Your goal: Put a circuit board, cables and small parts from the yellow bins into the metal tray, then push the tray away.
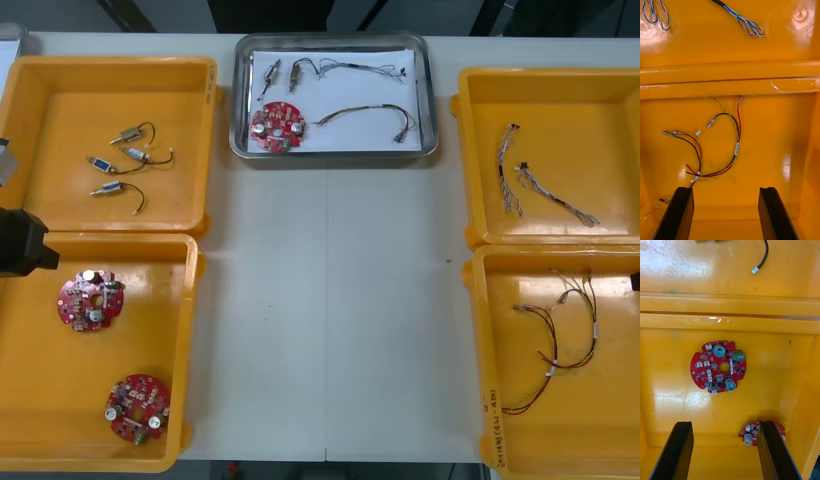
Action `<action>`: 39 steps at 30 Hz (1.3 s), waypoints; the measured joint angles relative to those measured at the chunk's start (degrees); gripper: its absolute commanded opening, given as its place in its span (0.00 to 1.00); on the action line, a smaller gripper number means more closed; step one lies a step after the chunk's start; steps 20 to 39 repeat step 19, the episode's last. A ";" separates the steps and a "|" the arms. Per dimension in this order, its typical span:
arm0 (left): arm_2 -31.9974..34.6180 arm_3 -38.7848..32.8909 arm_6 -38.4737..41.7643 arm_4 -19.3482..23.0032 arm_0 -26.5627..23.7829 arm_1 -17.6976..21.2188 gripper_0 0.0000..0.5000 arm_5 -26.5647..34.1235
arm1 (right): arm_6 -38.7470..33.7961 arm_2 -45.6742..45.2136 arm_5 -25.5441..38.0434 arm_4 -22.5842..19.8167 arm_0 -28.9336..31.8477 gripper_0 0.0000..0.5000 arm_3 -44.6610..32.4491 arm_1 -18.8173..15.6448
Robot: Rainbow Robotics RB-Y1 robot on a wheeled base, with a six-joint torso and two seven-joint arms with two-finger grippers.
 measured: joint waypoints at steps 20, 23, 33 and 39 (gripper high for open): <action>0.00 0.00 0.00 0.00 0.00 0.00 1.00 0.00 | 0.00 0.00 0.00 -0.04 0.13 1.00 0.00 0.00; 0.00 0.00 0.00 0.00 0.00 0.00 1.00 0.00 | 0.00 0.00 0.00 -0.04 0.13 1.00 0.00 0.00; 0.00 0.00 0.00 0.00 0.00 0.00 1.00 0.00 | 0.00 0.00 0.00 -0.04 0.13 1.00 0.00 0.00; 0.00 0.00 0.00 0.00 0.00 0.00 1.00 0.00 | 0.00 0.00 0.00 -0.04 0.13 1.00 0.00 0.00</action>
